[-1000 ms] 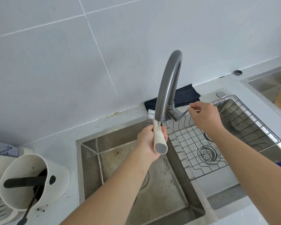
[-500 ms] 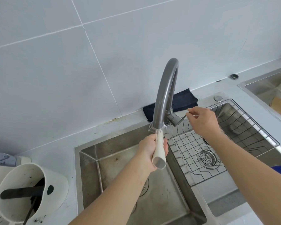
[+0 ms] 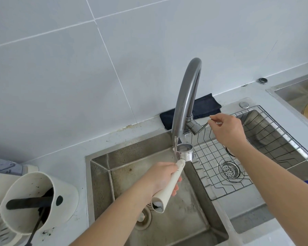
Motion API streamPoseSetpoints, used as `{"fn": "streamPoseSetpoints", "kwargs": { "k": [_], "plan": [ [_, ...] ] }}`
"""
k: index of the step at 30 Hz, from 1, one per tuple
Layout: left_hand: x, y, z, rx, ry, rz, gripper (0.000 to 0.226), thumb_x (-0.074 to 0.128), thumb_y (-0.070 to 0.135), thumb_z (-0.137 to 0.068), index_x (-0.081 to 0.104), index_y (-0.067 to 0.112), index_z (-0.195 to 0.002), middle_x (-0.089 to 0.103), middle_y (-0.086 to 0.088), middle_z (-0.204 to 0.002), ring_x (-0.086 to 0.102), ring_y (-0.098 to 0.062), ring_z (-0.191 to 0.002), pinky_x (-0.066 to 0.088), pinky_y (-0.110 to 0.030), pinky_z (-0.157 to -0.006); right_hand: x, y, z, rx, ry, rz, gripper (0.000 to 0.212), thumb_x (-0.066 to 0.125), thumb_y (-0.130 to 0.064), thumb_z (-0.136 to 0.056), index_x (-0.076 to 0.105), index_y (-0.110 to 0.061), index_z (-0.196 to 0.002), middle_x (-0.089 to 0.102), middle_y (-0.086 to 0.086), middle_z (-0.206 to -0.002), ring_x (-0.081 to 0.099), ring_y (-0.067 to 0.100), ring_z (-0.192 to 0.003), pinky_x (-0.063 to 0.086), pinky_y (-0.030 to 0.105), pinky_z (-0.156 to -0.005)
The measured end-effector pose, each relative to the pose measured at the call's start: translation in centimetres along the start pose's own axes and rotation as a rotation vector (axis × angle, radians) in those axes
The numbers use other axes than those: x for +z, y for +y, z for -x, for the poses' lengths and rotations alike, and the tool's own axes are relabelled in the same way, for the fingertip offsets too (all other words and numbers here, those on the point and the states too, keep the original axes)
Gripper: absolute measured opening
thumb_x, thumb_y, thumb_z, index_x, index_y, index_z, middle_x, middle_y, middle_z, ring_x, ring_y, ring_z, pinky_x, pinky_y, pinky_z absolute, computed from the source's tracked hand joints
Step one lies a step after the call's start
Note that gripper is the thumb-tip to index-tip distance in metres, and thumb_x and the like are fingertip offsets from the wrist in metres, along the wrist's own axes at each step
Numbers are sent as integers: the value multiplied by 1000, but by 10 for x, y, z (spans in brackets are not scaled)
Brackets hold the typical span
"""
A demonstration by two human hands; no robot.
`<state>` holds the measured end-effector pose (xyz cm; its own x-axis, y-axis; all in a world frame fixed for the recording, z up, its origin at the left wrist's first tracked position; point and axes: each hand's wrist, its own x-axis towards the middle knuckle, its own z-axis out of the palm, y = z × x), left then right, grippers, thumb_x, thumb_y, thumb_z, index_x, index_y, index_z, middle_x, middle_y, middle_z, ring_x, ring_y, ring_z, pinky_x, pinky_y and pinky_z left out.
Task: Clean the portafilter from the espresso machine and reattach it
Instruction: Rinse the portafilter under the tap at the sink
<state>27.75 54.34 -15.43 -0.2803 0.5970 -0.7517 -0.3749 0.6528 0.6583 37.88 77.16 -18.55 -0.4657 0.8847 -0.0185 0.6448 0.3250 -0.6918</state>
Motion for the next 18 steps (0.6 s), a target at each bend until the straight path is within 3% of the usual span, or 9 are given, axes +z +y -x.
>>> {"fn": "streamPoseSetpoints", "kwargs": {
  "k": [5, 11, 14, 18],
  "plan": [
    [-6, 0, 9, 29, 5, -200, 16, 51, 24, -96, 65, 29, -91, 64, -9, -86, 57, -17, -51, 49, -27, -46, 0, 0, -1, 8, -5, 7, 29, 60, -29, -93, 69, -15, -117, 69, -3, -99, 62, 13, -85, 46, 27, -80],
    [-19, -1, 18, 90, 28, -453, 23, 49, 30, -95, 68, 25, -108, 63, -6, -88, 58, -17, -54, 53, -26, -48, 0, -1, 0, 12, -4, -9, 28, 60, -28, -92, 70, -15, -115, 72, -1, -104, 63, 15, -87, 47, 28, -84],
    [-25, -2, 22, 133, 27, -566, 28, 48, 35, -94, 67, 32, -113, 62, -6, -87, 57, -16, -51, 50, -24, -46, 0, -2, 1, 15, -5, -13, 28, 61, -28, -92, 70, -15, -115, 73, 0, -104, 66, 18, -91, 50, 33, -87],
    [-34, -6, 22, 221, 25, -771, 29, 45, 33, -94, 67, 39, -110, 61, 5, -71, 53, -7, -45, 42, -21, -43, -1, -3, 1, 20, -11, -8, 29, 60, -29, -93, 69, -15, -116, 72, 0, -106, 66, 19, -94, 51, 34, -87]
  ]
}}
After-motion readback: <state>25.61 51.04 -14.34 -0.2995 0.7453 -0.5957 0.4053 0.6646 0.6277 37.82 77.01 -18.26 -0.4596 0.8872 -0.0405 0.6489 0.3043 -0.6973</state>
